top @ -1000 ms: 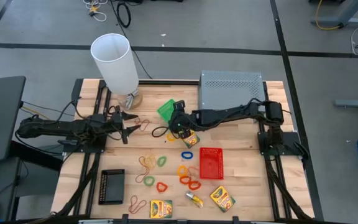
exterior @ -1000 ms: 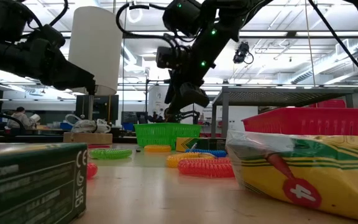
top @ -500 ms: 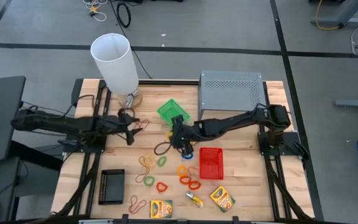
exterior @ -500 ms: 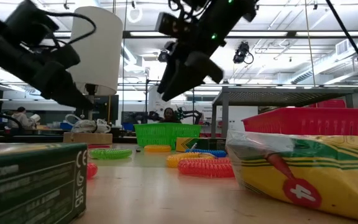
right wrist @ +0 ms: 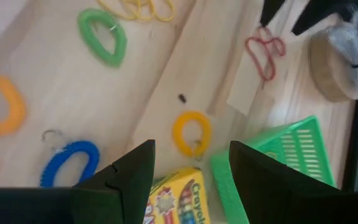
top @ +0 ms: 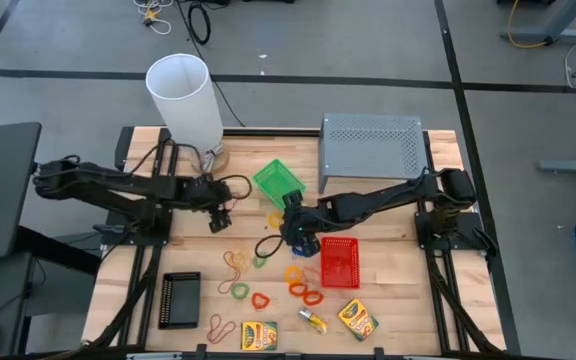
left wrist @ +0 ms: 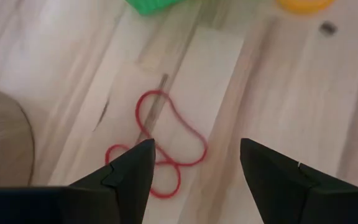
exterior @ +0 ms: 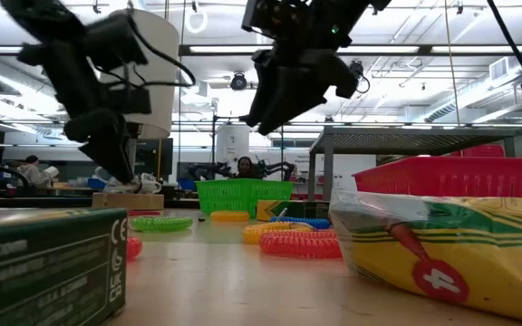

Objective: Pick & Place Office Desk Supplies
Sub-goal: Put the red rubber band into the green bin

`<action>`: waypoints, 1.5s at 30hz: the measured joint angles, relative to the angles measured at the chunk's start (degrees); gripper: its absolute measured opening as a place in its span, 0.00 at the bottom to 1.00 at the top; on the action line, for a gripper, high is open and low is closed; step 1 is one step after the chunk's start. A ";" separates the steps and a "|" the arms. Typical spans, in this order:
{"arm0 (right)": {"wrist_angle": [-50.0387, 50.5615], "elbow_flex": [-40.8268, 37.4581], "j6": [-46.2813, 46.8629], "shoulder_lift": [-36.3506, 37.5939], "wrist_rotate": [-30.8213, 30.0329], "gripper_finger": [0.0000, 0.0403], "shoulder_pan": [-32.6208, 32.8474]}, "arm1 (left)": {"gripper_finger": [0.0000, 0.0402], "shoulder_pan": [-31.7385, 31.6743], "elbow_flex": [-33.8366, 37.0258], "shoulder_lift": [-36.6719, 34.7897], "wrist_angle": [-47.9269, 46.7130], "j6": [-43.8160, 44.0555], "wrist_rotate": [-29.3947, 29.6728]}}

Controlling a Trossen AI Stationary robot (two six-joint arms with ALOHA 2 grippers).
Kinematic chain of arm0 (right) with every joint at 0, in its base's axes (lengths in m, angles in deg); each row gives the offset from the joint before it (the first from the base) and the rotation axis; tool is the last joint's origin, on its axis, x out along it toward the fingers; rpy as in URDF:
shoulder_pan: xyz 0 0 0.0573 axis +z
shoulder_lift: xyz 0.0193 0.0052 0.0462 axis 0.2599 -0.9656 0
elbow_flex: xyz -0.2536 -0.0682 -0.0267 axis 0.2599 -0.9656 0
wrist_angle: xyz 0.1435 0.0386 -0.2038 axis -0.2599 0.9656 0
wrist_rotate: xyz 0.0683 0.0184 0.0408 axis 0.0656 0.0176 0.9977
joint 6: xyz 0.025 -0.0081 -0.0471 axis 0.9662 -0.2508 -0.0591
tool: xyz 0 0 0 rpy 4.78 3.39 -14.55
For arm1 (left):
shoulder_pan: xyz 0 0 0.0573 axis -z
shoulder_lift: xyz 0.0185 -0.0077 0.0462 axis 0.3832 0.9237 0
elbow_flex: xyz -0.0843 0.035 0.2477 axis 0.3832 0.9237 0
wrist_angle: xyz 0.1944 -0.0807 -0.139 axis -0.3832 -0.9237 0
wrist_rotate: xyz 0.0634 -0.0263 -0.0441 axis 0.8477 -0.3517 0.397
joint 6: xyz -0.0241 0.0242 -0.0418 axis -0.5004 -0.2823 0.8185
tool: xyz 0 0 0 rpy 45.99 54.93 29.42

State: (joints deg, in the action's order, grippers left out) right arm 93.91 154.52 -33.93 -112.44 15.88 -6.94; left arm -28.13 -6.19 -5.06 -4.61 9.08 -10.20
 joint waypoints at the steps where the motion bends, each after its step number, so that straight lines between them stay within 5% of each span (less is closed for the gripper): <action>1: 0.22 0.00 0.00 0.00 0.17 0.53 0.16 | 0.60 -0.88 -0.86 1.54 -0.48 -0.27 -1.00; 17: 0.20 -0.02 -0.02 -0.04 1.69 0.53 1.07 | 0.56 -11.95 -2.22 15.03 0.91 -10.31 -12.10; 29: 0.20 -0.01 0.40 -0.09 1.69 0.53 1.05 | 0.03 -12.41 -2.01 15.23 3.89 -11.18 -14.48; 45: -0.05 -0.02 2.14 -0.11 4.71 0.53 1.02 | 0.01 -0.17 -4.08 10.01 6.30 -6.72 -9.26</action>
State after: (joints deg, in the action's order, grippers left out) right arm 93.86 154.50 -31.78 -112.55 20.59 -5.92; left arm -28.29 -10.27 4.95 1.70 2.36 -19.46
